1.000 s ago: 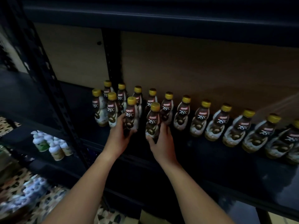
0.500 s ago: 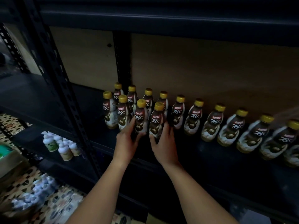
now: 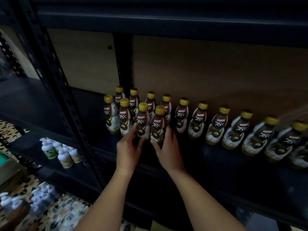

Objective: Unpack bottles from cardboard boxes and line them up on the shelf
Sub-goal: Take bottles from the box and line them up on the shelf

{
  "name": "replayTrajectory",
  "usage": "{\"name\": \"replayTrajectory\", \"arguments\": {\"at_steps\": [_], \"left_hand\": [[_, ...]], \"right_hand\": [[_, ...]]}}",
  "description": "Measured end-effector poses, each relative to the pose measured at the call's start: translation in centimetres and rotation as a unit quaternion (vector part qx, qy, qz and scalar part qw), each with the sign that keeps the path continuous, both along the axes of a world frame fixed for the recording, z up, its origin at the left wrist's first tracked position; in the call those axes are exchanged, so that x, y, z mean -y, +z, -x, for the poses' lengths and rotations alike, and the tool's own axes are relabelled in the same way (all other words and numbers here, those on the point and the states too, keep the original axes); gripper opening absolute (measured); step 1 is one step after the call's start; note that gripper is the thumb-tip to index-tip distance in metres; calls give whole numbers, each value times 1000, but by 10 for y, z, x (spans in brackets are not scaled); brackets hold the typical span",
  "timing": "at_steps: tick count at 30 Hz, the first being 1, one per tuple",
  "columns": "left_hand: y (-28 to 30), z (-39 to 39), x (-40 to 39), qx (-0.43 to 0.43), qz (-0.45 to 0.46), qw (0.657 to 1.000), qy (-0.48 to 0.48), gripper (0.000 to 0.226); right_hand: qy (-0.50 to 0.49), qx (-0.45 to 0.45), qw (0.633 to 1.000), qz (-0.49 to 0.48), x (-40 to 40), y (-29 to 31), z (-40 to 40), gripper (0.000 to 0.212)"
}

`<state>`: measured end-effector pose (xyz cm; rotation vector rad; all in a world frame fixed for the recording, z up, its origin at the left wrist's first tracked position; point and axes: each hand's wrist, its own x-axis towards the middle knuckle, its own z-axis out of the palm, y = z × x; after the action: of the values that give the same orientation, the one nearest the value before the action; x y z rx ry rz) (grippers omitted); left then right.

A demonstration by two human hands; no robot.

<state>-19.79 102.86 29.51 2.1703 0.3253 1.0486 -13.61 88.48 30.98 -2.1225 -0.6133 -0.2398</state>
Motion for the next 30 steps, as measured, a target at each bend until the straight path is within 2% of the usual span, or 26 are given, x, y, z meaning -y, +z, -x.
{"name": "replayTrajectory", "arguments": {"at_steps": [8, 30], "left_hand": [[2, 0, 6, 20, -10, 999, 47, 63], [6, 2, 7, 21, -4, 999, 38, 64]], "right_hand": [[-8, 10, 1000, 4, 0, 1, 1, 75], [-7, 5, 1000, 12, 2, 3, 5, 75]]}}
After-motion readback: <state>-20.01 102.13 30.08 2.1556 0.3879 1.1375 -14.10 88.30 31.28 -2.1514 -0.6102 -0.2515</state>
